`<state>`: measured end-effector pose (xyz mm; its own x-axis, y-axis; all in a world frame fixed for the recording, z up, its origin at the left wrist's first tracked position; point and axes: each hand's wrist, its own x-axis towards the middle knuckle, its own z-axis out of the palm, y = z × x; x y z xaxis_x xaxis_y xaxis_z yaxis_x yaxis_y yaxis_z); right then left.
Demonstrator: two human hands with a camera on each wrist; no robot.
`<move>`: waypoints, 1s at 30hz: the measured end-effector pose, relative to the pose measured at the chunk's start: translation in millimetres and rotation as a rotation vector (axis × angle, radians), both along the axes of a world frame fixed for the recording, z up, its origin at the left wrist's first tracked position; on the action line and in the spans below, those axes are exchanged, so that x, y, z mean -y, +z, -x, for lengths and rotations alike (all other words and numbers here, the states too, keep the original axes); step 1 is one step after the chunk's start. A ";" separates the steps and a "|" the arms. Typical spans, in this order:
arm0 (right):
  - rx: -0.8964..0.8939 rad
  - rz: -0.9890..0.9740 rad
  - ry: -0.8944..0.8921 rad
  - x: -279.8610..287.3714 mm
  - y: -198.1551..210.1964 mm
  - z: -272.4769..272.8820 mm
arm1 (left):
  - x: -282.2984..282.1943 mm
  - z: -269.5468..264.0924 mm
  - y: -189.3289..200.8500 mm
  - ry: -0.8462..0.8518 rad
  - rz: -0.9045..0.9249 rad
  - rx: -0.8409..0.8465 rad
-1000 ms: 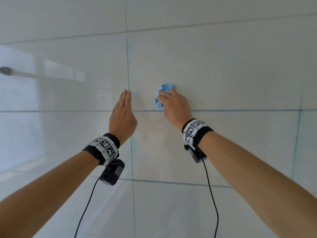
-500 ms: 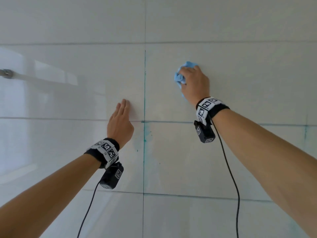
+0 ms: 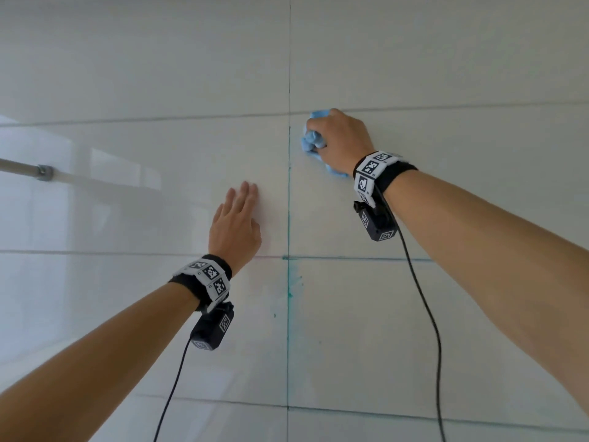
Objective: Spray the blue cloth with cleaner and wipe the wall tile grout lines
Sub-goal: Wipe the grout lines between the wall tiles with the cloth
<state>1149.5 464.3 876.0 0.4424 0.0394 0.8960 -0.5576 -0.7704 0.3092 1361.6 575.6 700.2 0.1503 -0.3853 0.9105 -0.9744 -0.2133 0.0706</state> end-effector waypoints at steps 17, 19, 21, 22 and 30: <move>0.078 -0.007 0.059 -19.6 -15.8 -41.4 | 0.3 -61.0 -3.0 -0.097 -0.007 0.257; 0.032 0.001 0.071 -14.6 -29.9 -41.2 | 0.8 -57.8 -4.7 -0.092 0.002 0.242; -0.041 0.019 0.033 -9.1 -38.8 -39.4 | 0.5 -55.9 -4.7 -0.096 0.002 0.240; -0.086 0.038 0.000 -8.5 -40.1 -37.7 | -0.1 -55.8 -4.2 -0.096 -0.002 0.241; 0.064 0.042 -0.049 -20.5 18.0 -35.4 | 1.7 -57.1 -5.0 -0.076 -0.012 0.262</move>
